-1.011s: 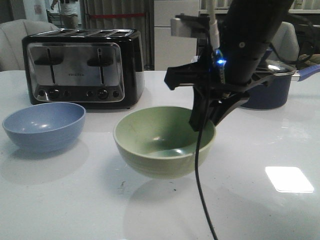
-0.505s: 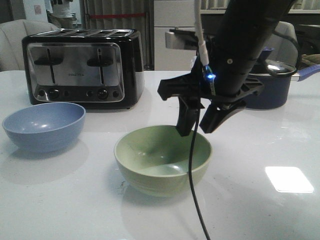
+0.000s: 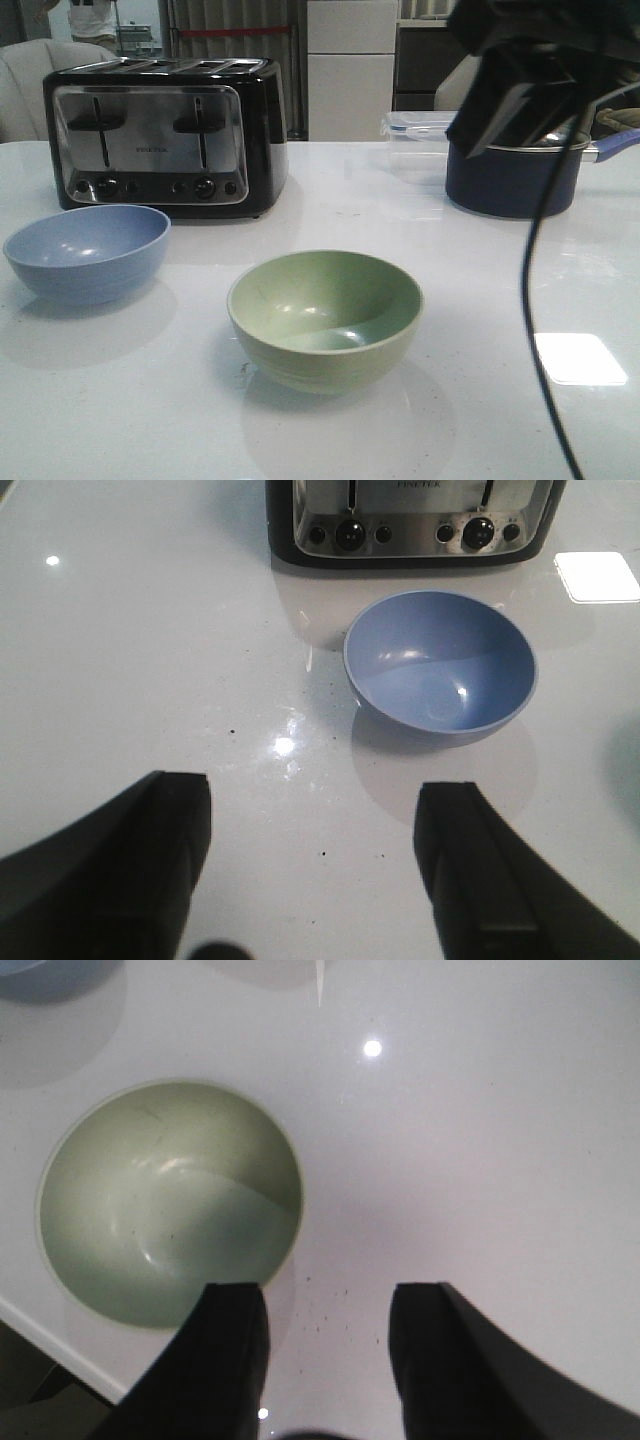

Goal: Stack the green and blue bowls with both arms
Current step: 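Open the right gripper and raise it away from the green bowl, then lower the left gripper onto the rim of the light blue bowl and grasp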

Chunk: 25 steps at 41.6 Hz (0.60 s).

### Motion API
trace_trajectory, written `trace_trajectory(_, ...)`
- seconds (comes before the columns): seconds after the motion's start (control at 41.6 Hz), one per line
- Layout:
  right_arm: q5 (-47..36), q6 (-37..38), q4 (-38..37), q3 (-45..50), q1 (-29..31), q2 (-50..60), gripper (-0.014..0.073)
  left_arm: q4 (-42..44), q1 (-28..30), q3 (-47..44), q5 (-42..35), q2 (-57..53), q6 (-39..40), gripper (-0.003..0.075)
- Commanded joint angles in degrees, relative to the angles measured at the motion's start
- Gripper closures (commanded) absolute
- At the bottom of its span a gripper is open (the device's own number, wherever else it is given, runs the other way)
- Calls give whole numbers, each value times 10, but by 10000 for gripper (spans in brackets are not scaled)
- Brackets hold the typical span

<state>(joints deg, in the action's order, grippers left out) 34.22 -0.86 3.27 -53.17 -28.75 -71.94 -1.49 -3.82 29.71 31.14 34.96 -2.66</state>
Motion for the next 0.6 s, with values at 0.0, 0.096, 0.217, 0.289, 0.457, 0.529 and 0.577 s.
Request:
trace_trajectory(0.0,-27,-8,-6,22,-1,56,179,-1,-3,17,-51,7,0,199)
trace_trajectory(0.096,-27,-8,-6,45,-1,87,179,-1,-3,27,-50,28,0,137)
trace_trajectory(0.217,-12,-8,-6,52,-1,99,179,-1,-3,51,-44,77,0,85)
trace_trajectory(0.289,-9,-8,-6,52,-1,98,179,-2,-3,70,-39,114,0,84)
trace_trajectory(0.457,-9,-8,-6,52,-1,98,179,-9,-3,135,-16,233,0,85)
trace_trajectory(0.529,-9,-8,-6,52,-1,98,179,-20,-3,167,0,288,0,85)
trace_trajectory(0.577,-9,-8,-6,52,-1,98,179,-24,-3,186,7,326,0,85)
